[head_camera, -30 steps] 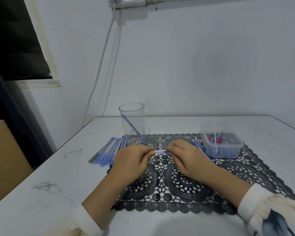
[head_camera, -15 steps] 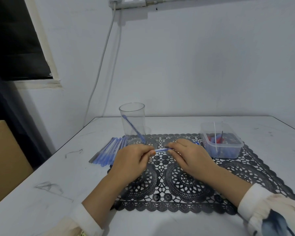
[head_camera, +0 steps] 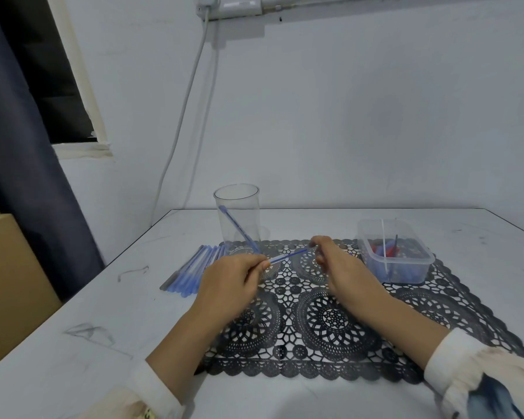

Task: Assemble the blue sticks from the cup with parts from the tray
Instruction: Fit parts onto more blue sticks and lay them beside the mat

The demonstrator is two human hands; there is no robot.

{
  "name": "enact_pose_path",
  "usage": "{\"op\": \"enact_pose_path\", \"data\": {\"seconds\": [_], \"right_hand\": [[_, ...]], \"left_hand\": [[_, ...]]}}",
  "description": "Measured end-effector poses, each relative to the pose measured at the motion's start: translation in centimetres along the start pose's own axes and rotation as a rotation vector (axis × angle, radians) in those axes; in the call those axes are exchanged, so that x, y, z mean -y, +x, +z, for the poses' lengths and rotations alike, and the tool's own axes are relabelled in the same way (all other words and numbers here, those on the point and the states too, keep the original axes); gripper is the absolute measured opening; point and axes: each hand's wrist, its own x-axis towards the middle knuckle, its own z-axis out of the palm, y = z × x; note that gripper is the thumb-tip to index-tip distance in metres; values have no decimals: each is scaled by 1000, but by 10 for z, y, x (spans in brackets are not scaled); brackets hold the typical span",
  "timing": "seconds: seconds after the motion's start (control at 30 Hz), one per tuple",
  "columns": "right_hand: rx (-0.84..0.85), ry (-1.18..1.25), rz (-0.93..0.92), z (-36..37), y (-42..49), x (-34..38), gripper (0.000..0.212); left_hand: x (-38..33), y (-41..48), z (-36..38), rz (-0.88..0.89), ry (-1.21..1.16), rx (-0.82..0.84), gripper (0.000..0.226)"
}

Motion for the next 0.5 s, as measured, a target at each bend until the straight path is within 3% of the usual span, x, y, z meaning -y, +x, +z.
{"op": "enact_pose_path", "data": {"seconds": [0.1, 0.27, 0.5], "right_hand": [[36, -23, 13, -1, 1, -2, 39], [62, -112, -207, 5, 2, -6, 13], [199, -208, -263, 7, 1, -6, 26]], "left_hand": [[1, 1, 0, -17, -4, -5, 27], [1, 1, -1, -23, -13, -13, 26], [0, 1, 0, -9, -13, -10, 26]]}}
